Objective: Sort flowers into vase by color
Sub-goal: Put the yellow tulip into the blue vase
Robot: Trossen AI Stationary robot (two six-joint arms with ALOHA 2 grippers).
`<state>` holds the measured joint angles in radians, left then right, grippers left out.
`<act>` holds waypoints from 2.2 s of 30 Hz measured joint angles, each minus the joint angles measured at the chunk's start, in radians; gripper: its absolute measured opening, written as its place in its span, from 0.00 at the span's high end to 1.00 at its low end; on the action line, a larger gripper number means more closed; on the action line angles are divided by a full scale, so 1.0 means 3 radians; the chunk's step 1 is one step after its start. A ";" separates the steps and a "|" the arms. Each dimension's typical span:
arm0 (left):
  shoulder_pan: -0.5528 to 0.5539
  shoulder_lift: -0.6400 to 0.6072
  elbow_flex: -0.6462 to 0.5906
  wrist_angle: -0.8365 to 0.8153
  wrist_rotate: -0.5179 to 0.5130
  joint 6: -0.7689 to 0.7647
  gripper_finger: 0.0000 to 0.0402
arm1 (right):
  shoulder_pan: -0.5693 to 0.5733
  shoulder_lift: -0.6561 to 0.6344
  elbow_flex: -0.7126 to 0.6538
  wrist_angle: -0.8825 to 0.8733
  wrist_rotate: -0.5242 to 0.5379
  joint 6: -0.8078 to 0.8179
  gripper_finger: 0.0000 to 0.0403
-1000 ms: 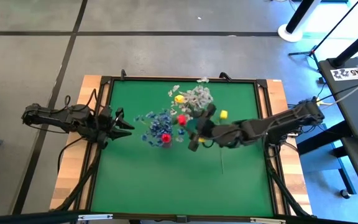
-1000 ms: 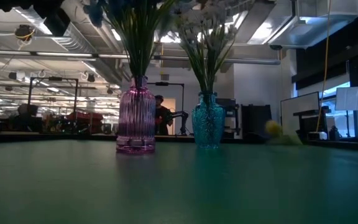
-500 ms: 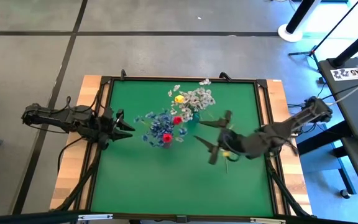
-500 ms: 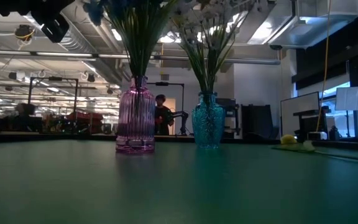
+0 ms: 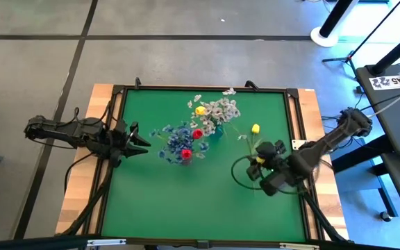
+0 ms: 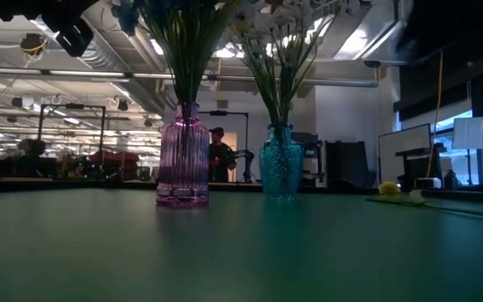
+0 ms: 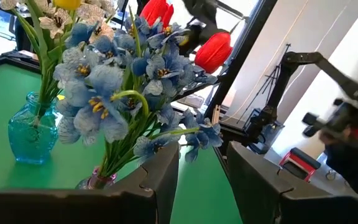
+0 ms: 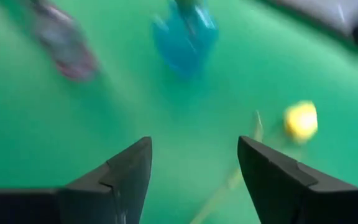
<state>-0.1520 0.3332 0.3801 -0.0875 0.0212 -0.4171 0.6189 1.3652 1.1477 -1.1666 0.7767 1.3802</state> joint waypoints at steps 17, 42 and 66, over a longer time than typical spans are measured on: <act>0.0000 0.0000 0.0000 0.0001 -0.0003 0.0027 0.67 | -0.2279 0.0065 -0.1727 0.1945 -0.0937 -0.0275 0.41; -0.0001 0.0001 -0.0001 -0.0020 0.0317 -0.0249 0.67 | -0.2414 -0.0237 -0.1738 0.2206 -0.1437 -0.0952 0.96; 0.0000 0.0000 -0.0004 0.0122 -0.0190 0.0048 0.67 | -0.0565 0.0108 -0.1732 0.8866 0.0286 -0.5711 1.00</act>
<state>-0.1520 0.3332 0.3790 -0.0509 -0.0358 -0.4028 0.4494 1.3976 0.6281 1.4931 0.8625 -0.3329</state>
